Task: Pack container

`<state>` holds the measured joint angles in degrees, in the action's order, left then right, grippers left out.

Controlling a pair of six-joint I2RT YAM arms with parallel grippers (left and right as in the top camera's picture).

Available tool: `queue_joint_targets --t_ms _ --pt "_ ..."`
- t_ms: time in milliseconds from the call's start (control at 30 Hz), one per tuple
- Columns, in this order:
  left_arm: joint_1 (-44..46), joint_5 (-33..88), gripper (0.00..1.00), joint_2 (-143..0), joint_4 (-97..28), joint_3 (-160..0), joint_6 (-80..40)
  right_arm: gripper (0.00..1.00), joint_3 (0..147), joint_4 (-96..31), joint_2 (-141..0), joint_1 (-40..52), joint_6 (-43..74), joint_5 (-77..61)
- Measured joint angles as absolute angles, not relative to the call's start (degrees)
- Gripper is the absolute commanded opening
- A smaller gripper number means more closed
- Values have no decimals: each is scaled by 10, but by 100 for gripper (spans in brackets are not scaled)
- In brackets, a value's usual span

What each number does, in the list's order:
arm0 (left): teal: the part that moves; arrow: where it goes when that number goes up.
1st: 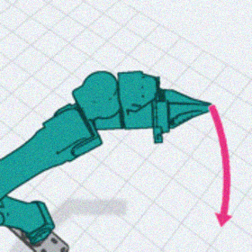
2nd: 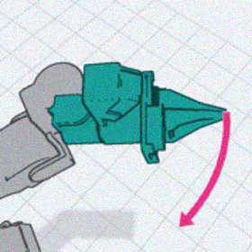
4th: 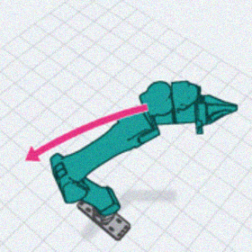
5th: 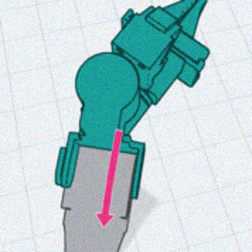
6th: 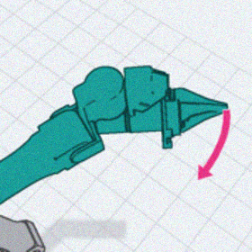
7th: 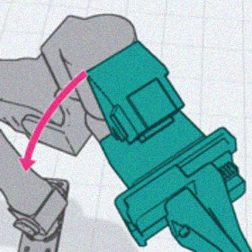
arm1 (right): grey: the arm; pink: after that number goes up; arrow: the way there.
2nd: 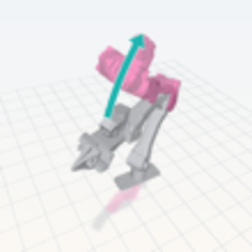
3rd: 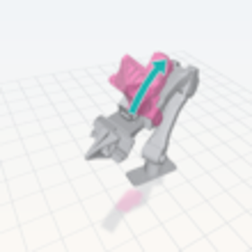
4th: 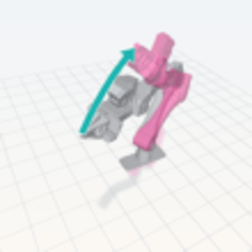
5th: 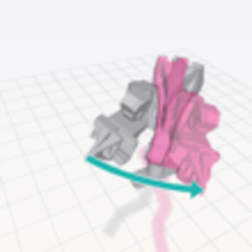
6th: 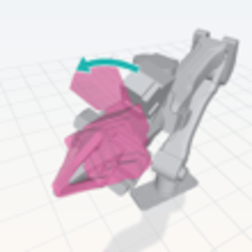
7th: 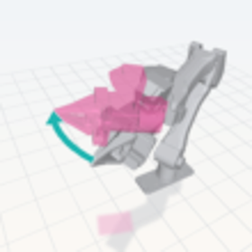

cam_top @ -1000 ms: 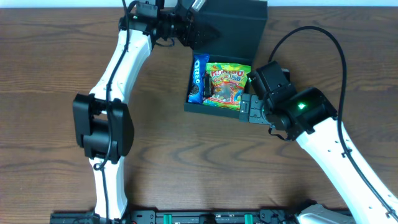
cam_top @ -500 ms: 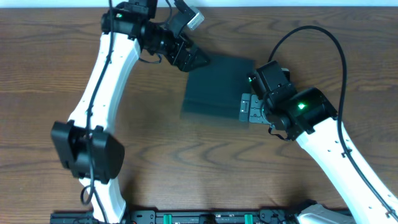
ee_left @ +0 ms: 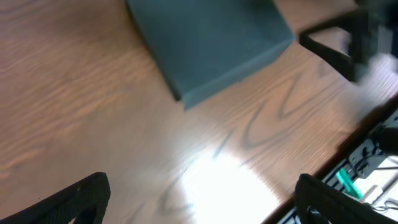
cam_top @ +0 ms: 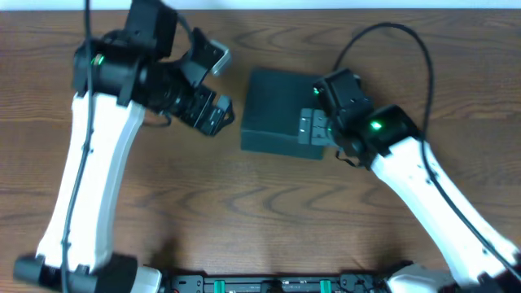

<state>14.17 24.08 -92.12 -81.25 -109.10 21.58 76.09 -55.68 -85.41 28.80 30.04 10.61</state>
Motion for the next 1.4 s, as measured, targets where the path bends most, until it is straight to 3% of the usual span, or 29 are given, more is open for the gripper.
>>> queue_joint_targets --t_ms 300,567,800,1133,1400 --pt "163 156 96 -787 -662 -803 125 99 760 -454 -948 289 274 63" --pt "295 121 96 -748 -532 -609 19 99 760 -429 -981 289 265 87" --pt "379 56 96 -748 -520 -590 -33 99 760 -425 -1014 288 265 119" --pt "385 14 96 -748 -502 -588 -60 99 769 -421 -1046 286 265 121" --pt "385 -8 96 -747 -381 -505 -62 99 769 -421 -1046 286 265 121"
